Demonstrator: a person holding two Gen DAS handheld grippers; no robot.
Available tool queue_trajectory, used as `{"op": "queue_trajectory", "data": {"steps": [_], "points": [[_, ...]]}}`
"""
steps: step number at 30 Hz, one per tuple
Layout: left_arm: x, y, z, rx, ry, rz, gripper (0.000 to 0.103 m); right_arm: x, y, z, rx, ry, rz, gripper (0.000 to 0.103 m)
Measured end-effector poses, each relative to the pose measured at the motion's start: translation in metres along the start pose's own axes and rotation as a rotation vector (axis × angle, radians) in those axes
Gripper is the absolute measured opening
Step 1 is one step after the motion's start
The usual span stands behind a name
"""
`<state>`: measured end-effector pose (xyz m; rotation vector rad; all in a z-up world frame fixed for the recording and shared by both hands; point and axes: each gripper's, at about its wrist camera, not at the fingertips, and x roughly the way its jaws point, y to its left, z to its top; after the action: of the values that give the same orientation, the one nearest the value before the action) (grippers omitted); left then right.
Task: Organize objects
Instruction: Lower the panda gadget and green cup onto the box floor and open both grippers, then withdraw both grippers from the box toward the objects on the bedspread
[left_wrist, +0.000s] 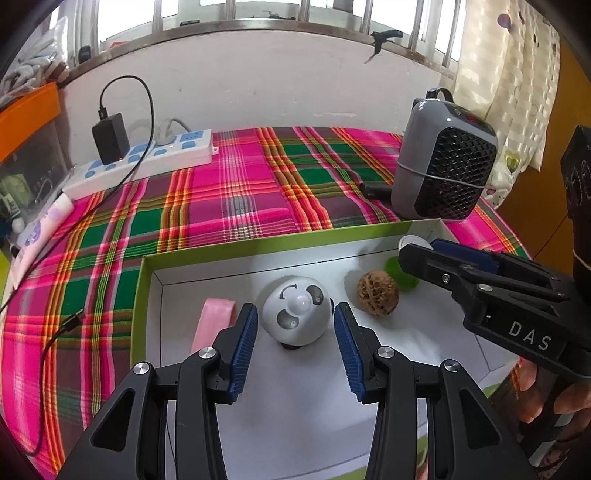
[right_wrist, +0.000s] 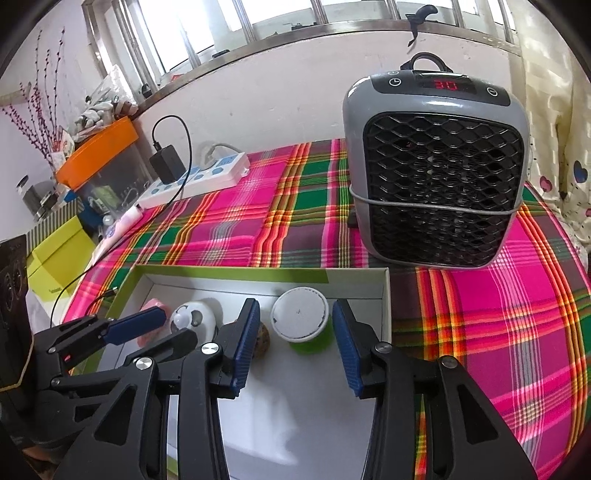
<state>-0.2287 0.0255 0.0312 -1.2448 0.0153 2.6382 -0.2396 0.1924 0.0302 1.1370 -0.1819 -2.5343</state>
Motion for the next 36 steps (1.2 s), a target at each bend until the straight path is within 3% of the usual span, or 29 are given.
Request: {"op": "queue_trajectory", "data": {"steps": [15, 36], "points": [[-0.043, -0.006, -0.025, 0.006, -0.061, 0.062, 0.042, -0.035, 0.018, -0.018, -0.013, -0.055, -0.001, 0.042], [-0.105, -0.01, -0.079, -0.012, -0.14, 0.114, 0.042, -0.082, 0.046, -0.07, -0.025, -0.094, 0.016, 0.042]]}}
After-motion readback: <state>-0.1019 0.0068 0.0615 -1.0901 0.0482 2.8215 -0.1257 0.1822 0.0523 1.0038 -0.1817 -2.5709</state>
